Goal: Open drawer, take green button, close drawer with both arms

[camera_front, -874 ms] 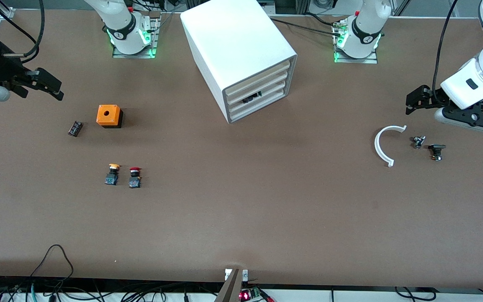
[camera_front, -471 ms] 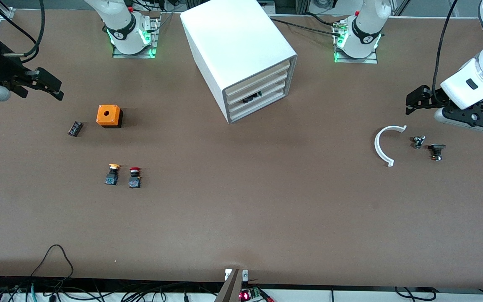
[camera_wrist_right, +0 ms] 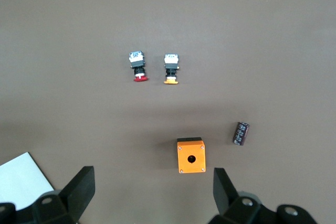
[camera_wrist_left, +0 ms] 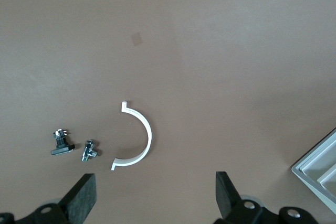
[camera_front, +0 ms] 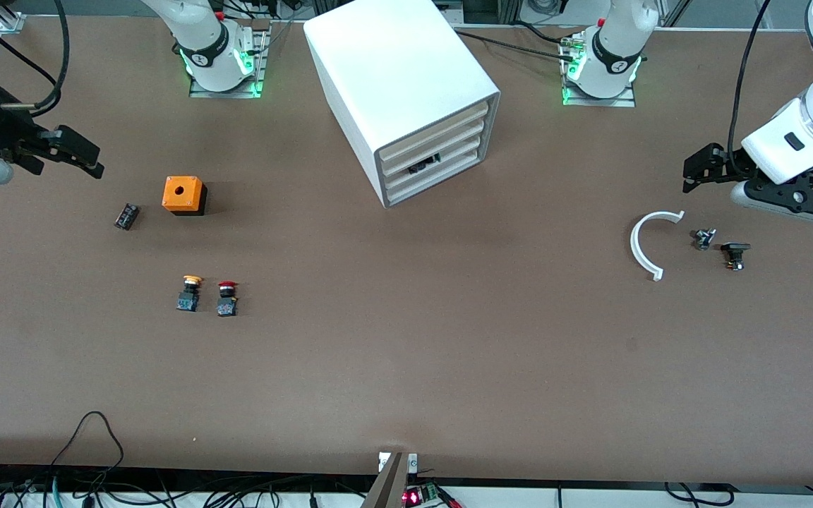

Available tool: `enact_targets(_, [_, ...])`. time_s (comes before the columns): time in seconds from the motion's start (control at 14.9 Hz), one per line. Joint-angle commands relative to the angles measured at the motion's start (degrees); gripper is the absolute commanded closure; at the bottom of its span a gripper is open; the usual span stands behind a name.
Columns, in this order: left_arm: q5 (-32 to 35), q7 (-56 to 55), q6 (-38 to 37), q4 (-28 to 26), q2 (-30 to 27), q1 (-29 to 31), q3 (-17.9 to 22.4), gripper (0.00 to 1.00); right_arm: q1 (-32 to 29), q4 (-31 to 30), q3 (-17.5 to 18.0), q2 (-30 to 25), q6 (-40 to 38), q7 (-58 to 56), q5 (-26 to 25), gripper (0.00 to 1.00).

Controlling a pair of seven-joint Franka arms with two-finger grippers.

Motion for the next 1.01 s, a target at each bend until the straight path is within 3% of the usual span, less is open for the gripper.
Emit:
enact_targets(0.0, [1.4,-0.6,-2.1,2.0,1.0,-0.4,0.0,0.00,-0.3,1.8,0.5,3.4,-0.6,-1.2,0.3,0.00])
enact_targets(0.54, [-0.3,0.2,-10.5,1.8,1.5,-0.6,-0.3,0.00,-0.3,1.7,0.6,12.7,3.5,-0.8,1.3,0.00])
enact_targets(0.74, [-4.2,0.4,-16.4,1.9,3.3,-1.0,-1.5,0.00,-0.2,1.7,0.7,15.7,5.4,-0.7,3.4,0.00])
enact_targets(0.94, [-9.9,3.4,-17.7,1.0,3.8,-0.9,-1.9,0.01,0.6,1.8,0.7,17.7,8.1,2.8,4.0,0.00])
